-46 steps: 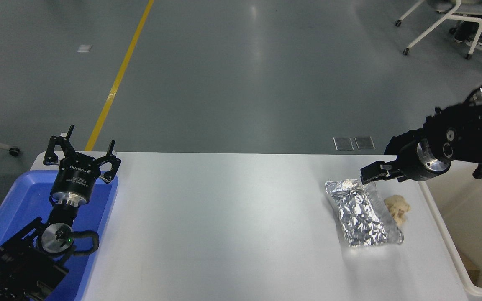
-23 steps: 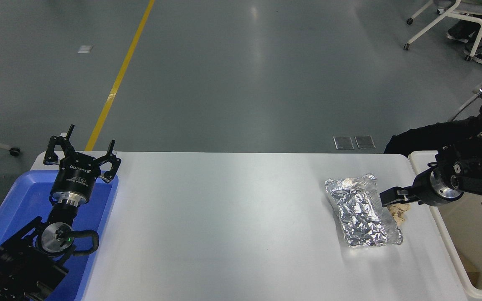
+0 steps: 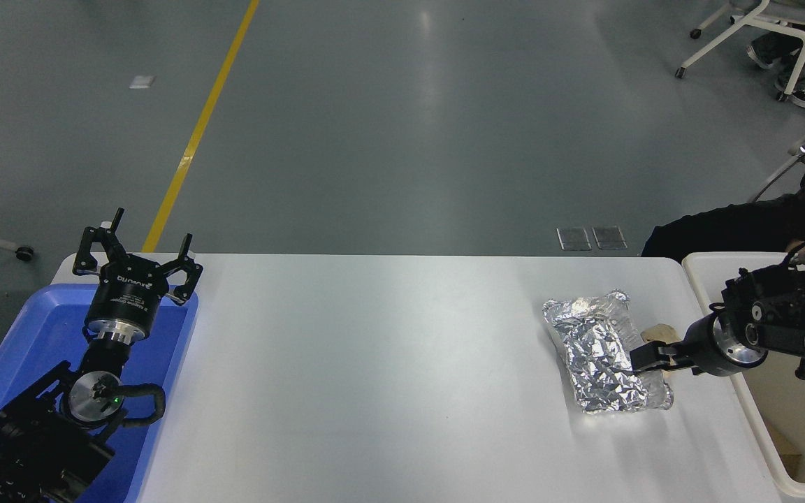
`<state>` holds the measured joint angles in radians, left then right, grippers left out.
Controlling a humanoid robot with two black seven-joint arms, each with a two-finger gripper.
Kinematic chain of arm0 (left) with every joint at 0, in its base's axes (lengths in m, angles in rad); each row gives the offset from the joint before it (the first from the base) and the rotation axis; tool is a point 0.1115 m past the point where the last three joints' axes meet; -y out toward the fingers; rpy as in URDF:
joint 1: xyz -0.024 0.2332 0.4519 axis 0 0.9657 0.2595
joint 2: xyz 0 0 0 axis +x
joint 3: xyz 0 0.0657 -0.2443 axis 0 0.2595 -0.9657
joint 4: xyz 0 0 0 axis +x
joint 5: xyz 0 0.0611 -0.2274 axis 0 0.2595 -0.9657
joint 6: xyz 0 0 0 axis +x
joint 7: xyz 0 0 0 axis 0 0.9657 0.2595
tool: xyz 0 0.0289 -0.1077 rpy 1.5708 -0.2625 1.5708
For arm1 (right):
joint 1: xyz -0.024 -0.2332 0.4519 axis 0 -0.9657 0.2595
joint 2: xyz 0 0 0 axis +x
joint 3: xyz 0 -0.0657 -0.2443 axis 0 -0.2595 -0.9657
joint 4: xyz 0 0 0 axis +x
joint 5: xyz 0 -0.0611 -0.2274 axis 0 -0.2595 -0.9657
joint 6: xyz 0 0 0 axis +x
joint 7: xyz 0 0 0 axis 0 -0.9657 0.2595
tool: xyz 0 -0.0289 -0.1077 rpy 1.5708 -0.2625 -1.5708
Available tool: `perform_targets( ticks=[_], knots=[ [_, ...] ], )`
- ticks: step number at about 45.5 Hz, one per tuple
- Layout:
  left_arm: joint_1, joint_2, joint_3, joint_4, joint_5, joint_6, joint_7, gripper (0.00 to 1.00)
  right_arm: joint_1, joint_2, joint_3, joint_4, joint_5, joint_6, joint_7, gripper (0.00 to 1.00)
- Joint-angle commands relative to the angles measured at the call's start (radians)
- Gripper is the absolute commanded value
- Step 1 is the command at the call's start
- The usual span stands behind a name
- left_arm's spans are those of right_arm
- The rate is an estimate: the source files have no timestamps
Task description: Pick up foil plate and place in dustbin
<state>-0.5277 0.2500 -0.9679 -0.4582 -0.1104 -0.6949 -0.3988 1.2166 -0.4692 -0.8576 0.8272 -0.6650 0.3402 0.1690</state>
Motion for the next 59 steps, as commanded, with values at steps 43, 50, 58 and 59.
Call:
perform_targets(
  ticks=[43,50,58,59],
  knots=[
    [0.0,0.0,0.0,0.0,0.0,0.0,0.0,1.0,-0.138,0.073,0.048,-0.172,-0.012,-0.104,-0.008,0.48],
    [0.0,0.0,0.0,0.001,0.0,0.0,0.0,1.0,-0.141,0.078,0.048,-0.174,-0.012,-0.104,-0.008,0.32],
    [0.0,0.0,0.0,0.0,0.0,0.0,0.0,1.0,-0.143,0.078,0.048,-0.172,-0.012,-0.101,-0.006,0.24],
    [0.0,0.0,0.0,0.0,0.0,0.0,0.0,1.0,-0.143,0.078,0.048,-0.172,-0.01,-0.101,-0.006,0.24]
  ],
)
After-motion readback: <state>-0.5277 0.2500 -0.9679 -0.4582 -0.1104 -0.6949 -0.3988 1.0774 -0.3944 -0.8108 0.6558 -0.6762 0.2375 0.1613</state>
